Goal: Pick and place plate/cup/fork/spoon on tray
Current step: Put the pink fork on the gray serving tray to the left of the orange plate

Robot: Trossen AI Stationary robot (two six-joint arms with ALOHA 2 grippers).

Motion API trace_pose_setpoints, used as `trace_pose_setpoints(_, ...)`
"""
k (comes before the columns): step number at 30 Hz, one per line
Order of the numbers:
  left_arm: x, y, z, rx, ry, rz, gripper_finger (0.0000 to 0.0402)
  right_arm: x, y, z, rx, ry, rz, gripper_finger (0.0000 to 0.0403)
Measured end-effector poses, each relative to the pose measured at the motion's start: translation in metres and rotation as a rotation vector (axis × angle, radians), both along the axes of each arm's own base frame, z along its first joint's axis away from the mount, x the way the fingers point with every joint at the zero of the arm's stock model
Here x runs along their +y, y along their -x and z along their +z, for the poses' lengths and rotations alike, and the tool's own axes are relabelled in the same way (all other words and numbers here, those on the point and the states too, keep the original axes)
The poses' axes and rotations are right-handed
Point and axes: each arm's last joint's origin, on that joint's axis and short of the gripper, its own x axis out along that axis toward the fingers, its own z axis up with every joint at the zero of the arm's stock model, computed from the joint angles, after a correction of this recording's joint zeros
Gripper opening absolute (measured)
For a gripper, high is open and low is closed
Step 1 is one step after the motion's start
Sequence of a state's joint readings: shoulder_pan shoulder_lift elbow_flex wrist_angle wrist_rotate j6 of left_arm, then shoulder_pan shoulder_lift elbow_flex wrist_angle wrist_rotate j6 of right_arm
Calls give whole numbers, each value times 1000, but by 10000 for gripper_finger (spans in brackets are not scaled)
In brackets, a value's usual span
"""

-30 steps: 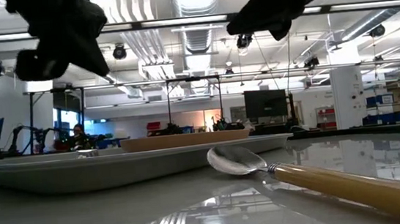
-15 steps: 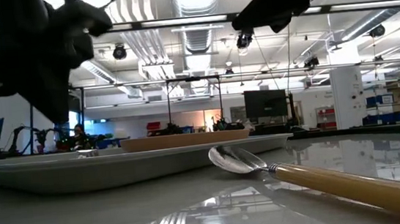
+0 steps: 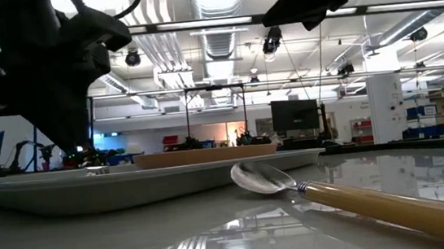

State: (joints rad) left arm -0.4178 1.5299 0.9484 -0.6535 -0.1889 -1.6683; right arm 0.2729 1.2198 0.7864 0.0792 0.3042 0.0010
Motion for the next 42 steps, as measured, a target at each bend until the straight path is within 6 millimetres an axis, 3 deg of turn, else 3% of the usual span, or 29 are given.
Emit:
trace_pose_setpoints(5,4,-4,-8,-16,-71,78,151,0,0,-1,6,3,0,9)
trace_pose_setpoints(9,3,-10,-22,8,-112,96,191,-1,1,-3,27,10,-2,9)
trace_pose_setpoints(19,3,-12,-35,56,-139,99,200,-1,1,-3,26,4,-5,9)
trace_pose_setpoints(25,3,-13,-44,86,-155,98,160,-1,1,-3,26,3,-5,9)
trace_pose_setpoints(34,3,-14,-42,71,-166,105,22,-1,2,-5,50,2,-9,9)
trace_pose_setpoints(42,6,-11,-28,16,-203,86,12,-1,3,-6,57,-5,-14,9)
